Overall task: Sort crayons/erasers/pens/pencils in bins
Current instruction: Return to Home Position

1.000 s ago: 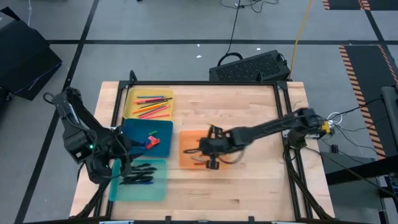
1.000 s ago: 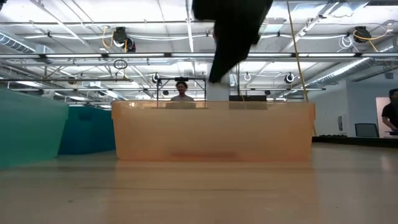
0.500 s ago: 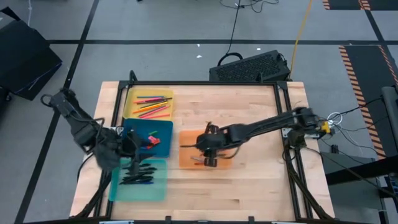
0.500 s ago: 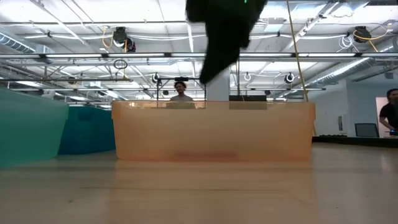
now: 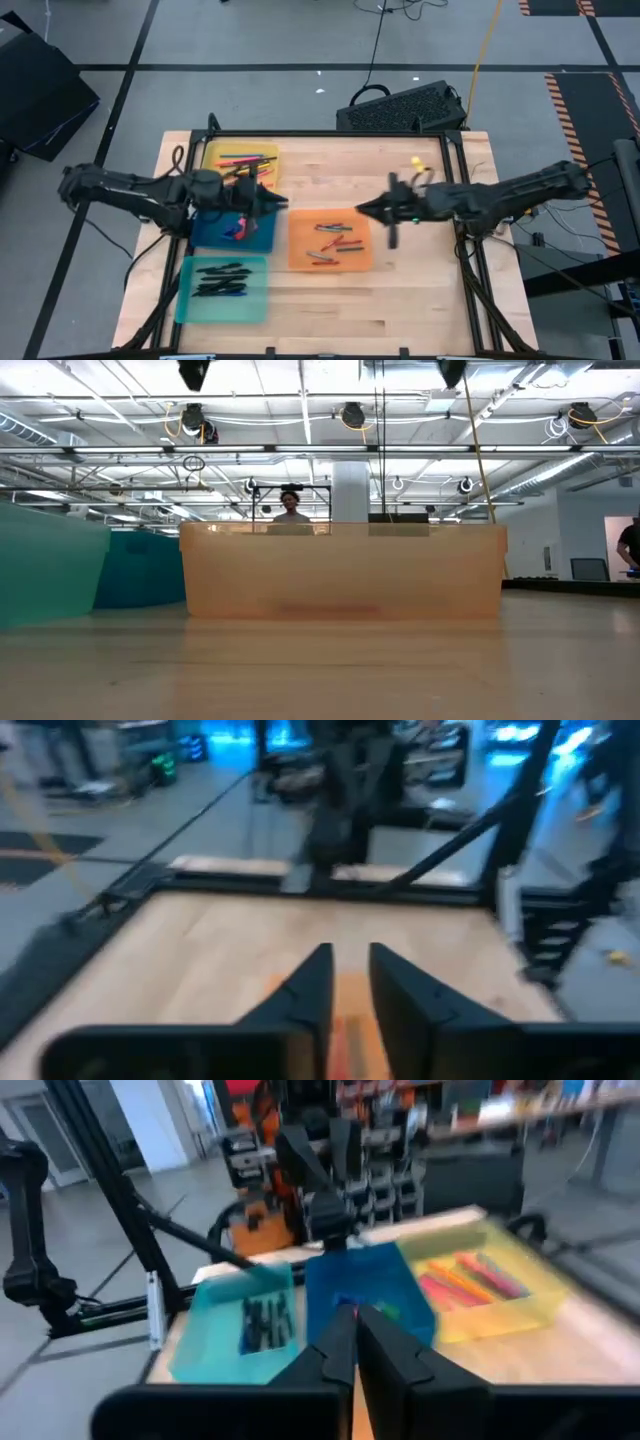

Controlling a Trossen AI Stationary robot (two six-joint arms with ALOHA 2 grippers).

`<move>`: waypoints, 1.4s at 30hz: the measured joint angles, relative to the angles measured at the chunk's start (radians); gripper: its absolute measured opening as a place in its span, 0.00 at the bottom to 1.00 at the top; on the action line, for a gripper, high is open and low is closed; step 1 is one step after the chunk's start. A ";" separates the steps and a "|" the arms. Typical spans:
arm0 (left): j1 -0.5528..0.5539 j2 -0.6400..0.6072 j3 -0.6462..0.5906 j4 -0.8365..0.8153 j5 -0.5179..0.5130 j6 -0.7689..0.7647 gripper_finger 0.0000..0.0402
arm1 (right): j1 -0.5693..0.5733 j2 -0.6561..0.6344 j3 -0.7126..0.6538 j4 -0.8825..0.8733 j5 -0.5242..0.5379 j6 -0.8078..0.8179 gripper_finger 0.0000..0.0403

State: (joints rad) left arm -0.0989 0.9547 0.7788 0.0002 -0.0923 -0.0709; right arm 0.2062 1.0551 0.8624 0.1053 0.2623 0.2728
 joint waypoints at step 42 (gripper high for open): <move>0.146 -0.502 -0.375 -0.012 -0.145 -0.010 0.16 | -0.181 -0.944 -0.807 0.263 -0.394 -0.101 0.12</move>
State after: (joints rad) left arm 0.0471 0.4531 0.4037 -0.0122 -0.2371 -0.0805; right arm 0.0254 0.1107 0.0556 0.3688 -0.1316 0.1716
